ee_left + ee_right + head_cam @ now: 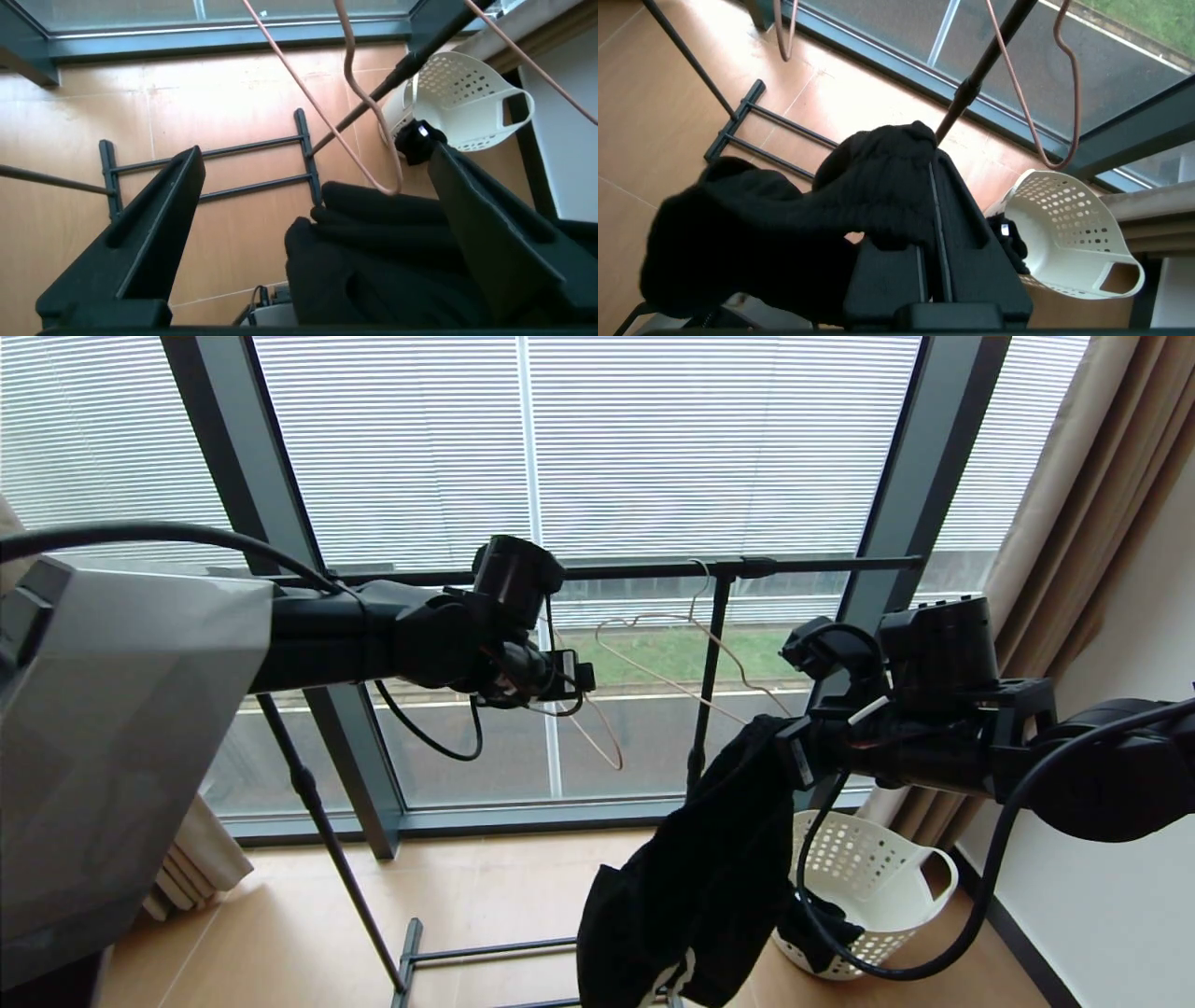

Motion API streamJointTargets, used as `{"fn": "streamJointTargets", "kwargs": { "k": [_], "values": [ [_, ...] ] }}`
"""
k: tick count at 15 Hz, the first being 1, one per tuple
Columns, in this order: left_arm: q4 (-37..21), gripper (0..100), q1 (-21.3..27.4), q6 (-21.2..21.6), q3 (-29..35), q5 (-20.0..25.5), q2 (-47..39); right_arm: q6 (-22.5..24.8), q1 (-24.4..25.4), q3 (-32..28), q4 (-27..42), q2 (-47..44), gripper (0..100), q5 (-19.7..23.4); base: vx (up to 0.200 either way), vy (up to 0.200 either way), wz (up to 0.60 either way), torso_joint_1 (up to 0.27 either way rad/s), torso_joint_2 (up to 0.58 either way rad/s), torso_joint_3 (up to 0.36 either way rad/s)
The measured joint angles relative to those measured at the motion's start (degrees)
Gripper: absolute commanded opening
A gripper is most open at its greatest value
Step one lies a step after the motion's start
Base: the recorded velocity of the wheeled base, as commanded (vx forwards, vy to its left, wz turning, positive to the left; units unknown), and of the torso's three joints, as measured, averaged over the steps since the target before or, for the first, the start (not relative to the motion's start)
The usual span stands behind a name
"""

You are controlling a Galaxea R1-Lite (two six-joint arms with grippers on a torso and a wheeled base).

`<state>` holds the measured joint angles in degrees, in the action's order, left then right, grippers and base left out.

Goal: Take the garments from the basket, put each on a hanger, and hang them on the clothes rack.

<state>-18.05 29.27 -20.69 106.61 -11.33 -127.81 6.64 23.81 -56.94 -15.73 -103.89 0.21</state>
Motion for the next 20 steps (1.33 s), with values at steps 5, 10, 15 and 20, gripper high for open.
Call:
{"fn": "streamJointTargets", "kwargs": {
  "k": [5,10,15,20],
  "values": [
    [0.13,100,-0.41,-0.39,5.05,-0.27,-5.66,0.11,0.15,-0.06,0.0,-0.52,0,-0.02,0.0,0.0,0.0,0.0,0.0,0.0],
    [0.07,100,-0.48,-0.35,7.69,-0.88,-8.91,0.13,0.15,-0.11,-0.12,-0.93,0,-0.05,0.0,0.0,0.0,0.0,0.0,0.0],
    [-0.04,100,-1.11,-0.3,8.0,-4.33,-10.89,0.09,0.2,-0.27,-0.17,-1.05,0,-0.05,0.0,0.0,0.0,0.0,0.0,0.0],
    [0.02,100,-0.8,-2.06,8.0,-5.75,-10.31,0.02,0.15,-0.28,-0.17,-1.07,0,-0.05,0.0,0.0,0.0,0.0,0.0,0.0]
  ]
}}
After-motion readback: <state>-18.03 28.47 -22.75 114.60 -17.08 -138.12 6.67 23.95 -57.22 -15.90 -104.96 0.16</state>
